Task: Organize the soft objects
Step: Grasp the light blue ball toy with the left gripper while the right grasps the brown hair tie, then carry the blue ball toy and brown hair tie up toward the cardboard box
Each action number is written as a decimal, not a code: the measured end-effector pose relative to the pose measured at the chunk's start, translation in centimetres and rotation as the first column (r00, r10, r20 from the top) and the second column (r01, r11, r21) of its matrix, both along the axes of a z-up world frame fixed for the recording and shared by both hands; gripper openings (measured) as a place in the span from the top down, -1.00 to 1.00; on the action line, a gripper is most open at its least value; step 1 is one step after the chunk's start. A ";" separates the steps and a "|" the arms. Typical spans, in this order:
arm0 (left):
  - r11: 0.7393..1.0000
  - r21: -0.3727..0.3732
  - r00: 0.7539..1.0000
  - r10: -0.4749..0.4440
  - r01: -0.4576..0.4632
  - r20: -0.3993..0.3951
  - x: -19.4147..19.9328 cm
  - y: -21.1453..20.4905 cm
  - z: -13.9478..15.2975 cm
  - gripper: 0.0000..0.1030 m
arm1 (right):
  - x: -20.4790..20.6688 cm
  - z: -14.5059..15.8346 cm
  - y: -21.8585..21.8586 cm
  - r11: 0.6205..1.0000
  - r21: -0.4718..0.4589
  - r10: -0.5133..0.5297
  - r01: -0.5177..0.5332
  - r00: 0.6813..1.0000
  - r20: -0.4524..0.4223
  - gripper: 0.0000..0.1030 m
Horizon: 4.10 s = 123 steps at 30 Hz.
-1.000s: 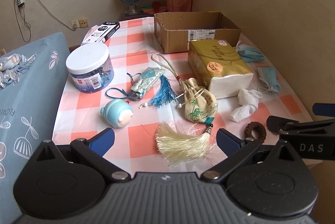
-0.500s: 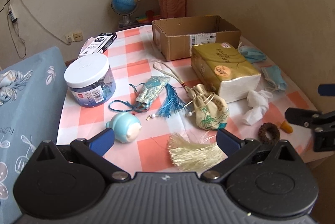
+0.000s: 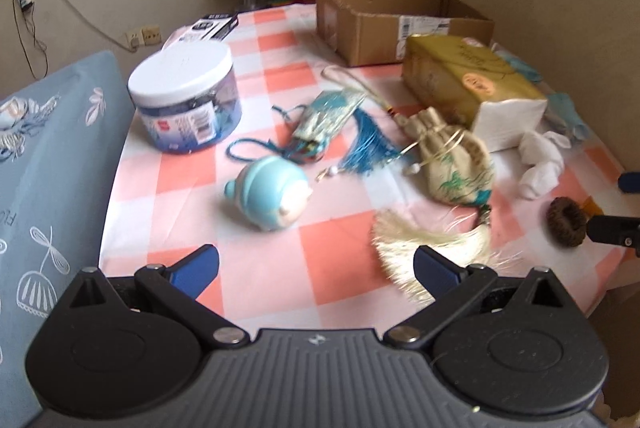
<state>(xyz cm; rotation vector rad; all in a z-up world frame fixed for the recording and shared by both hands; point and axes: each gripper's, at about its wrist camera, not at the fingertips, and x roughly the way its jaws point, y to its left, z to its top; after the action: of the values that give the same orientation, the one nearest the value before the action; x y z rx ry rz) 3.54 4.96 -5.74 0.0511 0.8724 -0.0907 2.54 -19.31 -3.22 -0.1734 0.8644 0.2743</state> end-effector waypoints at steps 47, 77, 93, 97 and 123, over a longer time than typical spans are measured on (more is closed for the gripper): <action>0.999 -0.040 1.000 0.003 -0.002 0.016 6.5 3.2 -2.2 -0.14 | 3.1 -3.0 2.5 0.998 -0.044 0.044 -0.048 0.996 -0.076 0.09; 0.992 -0.008 0.992 -0.126 0.125 -0.012 3.2 0.8 2.5 -0.03 | 0.9 1.2 1.0 0.999 -0.035 0.031 -0.031 0.999 0.020 0.22; 0.981 -0.001 0.981 -0.193 0.193 0.036 4.2 -2.4 6.9 -0.03 | 3.3 5.0 0.5 0.999 0.011 0.041 -0.042 0.993 0.108 0.22; 0.979 0.002 0.978 -0.206 0.206 0.037 5.5 -3.1 7.6 -0.03 | 4.5 5.5 0.2 0.999 0.020 0.027 -0.029 0.993 0.116 0.22; 0.959 0.065 0.949 -0.283 0.277 0.141 19.4 -9.0 12.7 -0.05 | 9.6 7.9 -1.7 0.996 0.060 -0.069 0.061 0.987 0.147 0.22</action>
<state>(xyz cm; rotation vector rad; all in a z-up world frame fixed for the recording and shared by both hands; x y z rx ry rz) 22.95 -4.08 6.95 0.2213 0.7129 -0.3300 12.14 -21.04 4.67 -0.1124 0.7123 0.2210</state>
